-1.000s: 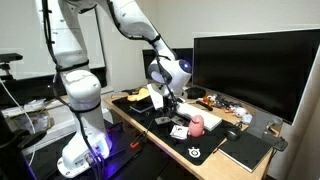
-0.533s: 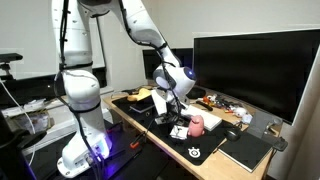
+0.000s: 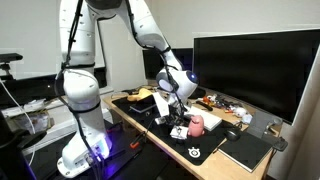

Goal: Pick up the object from the table and put it in the pink thing

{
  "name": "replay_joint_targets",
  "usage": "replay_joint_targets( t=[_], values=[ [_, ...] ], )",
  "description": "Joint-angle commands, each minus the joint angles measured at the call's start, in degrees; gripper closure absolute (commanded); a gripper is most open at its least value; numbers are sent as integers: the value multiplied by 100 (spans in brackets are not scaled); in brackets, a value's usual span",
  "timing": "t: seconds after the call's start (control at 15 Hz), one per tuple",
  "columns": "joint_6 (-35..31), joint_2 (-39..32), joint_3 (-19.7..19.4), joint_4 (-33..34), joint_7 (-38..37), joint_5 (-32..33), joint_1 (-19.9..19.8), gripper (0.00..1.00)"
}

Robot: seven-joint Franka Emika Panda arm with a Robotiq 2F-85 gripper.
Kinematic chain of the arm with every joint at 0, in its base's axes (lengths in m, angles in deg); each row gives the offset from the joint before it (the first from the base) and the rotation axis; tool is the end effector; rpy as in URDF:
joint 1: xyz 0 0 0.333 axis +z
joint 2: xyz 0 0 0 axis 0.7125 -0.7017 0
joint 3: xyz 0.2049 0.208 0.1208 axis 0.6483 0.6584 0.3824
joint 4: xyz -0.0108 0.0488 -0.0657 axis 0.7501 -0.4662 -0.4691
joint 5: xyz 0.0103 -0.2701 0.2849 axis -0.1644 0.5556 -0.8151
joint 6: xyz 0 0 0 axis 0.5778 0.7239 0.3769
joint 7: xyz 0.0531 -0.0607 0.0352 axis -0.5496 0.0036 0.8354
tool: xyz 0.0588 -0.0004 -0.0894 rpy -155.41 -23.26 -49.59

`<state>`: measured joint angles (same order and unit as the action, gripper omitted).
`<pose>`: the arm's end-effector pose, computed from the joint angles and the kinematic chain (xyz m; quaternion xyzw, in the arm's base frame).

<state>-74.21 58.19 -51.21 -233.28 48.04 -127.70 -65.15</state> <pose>0.3161 -0.2514 0.1867 -0.9292 0.2319 0.0136 0.2874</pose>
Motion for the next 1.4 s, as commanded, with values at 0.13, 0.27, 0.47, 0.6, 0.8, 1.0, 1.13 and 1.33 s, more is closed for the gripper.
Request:
replay_joint_targets(
  t=[0.13, 0.27, 0.47, 0.6, 0.8, 1.0, 1.13, 1.33],
  values=[
    [-350, -241, 301, 79, 171, -311, -101, 7],
    [-434, -320, 358, 109, 161, -366, -113, 9],
    [-495, -415, 409, 162, 155, -409, -139, 9],
    [-502, -464, 438, 202, 159, -438, -155, 12],
    [-482, -498, 465, 236, 178, -449, -195, 26],
    [-487, -536, 479, 256, 184, -452, -225, 35],
    [-479, -544, 481, 263, 188, -453, -238, 37],
    [-449, -506, 480, 236, 210, -442, -259, 35]
  ],
)
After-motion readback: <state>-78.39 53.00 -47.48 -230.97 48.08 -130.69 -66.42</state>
